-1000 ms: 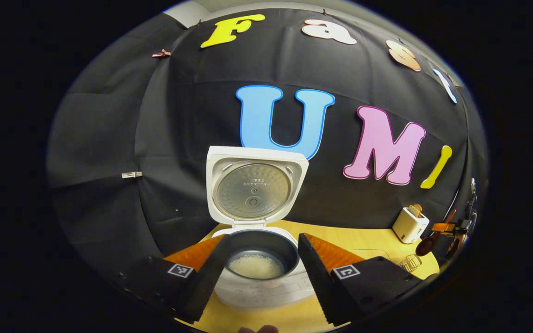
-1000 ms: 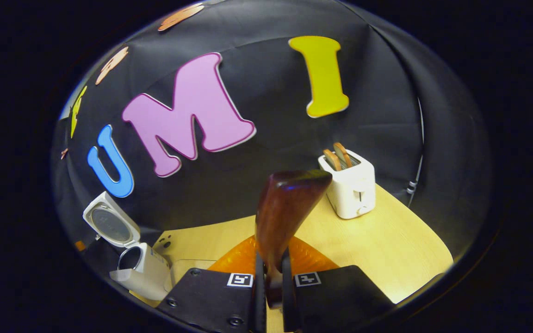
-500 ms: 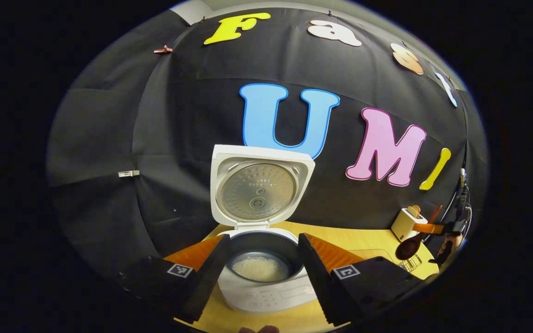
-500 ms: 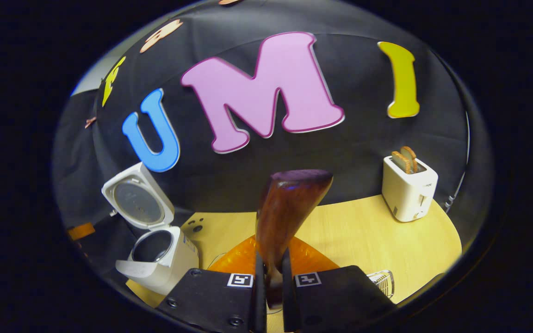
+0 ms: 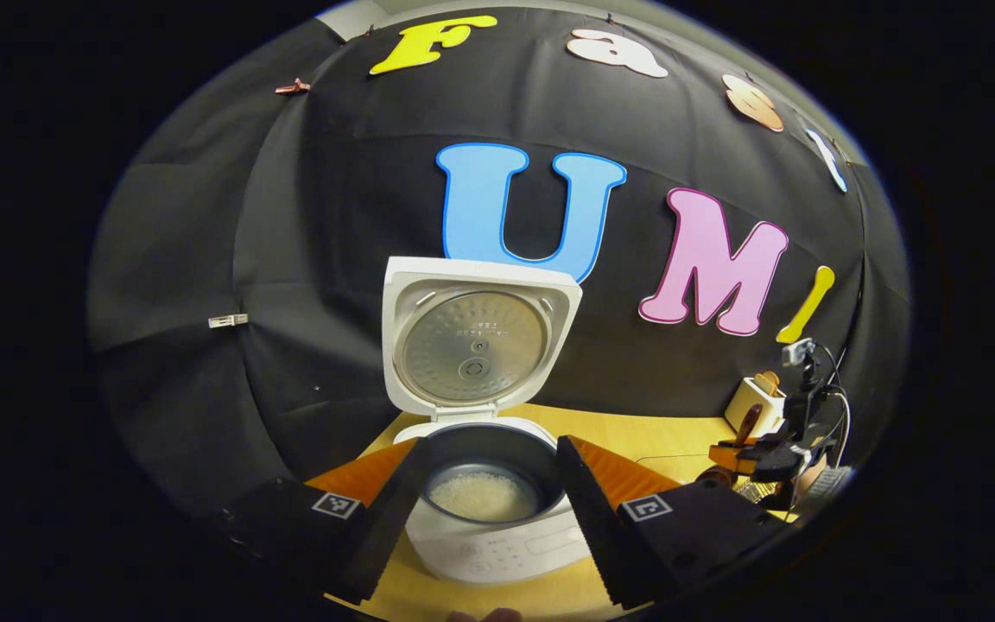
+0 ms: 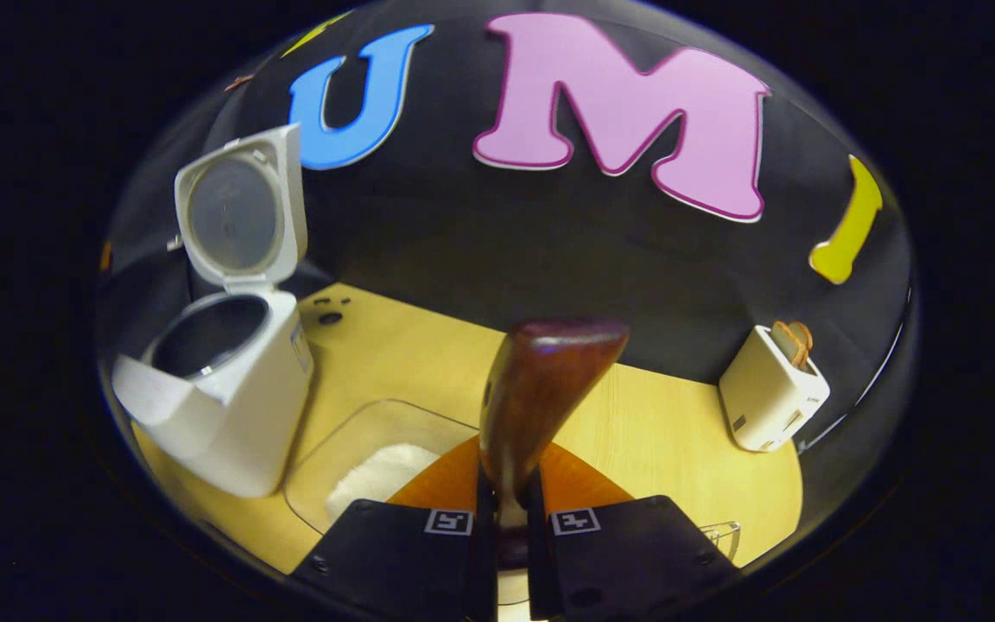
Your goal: Close the left gripper, press the button to open the rice cooker; take a wooden spoon from the chopstick holder with the right hand, scoop a spoonful of rice and pour it into the rice cooker, then put the wooden spoon back into the chopstick holder.
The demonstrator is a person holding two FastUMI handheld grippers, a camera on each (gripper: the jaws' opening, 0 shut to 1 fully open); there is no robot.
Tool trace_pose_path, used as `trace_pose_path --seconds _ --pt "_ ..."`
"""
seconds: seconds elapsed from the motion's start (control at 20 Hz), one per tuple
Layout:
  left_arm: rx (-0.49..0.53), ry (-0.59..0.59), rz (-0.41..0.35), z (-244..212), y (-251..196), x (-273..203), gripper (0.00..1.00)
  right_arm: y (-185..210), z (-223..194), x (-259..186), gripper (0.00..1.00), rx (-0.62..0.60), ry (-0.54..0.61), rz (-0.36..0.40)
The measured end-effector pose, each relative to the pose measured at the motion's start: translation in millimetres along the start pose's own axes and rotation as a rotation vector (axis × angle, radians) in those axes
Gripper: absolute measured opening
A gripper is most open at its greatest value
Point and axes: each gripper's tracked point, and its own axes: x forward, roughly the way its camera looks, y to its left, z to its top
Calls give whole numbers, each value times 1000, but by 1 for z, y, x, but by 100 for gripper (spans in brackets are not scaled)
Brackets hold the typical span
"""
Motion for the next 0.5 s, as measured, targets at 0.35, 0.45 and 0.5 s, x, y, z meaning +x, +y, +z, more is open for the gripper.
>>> trace_pose_path --seconds 0.35,0.45,0.5 --pt "2 5 5 -4 4 -1 94 50 -40 22 18 23 110 49" --pt "-4 6 8 -4 6 -2 94 73 -41 26 18 152 122 105" --pt "-5 6 10 -4 7 -3 94 76 -39 30 18 187 116 112"
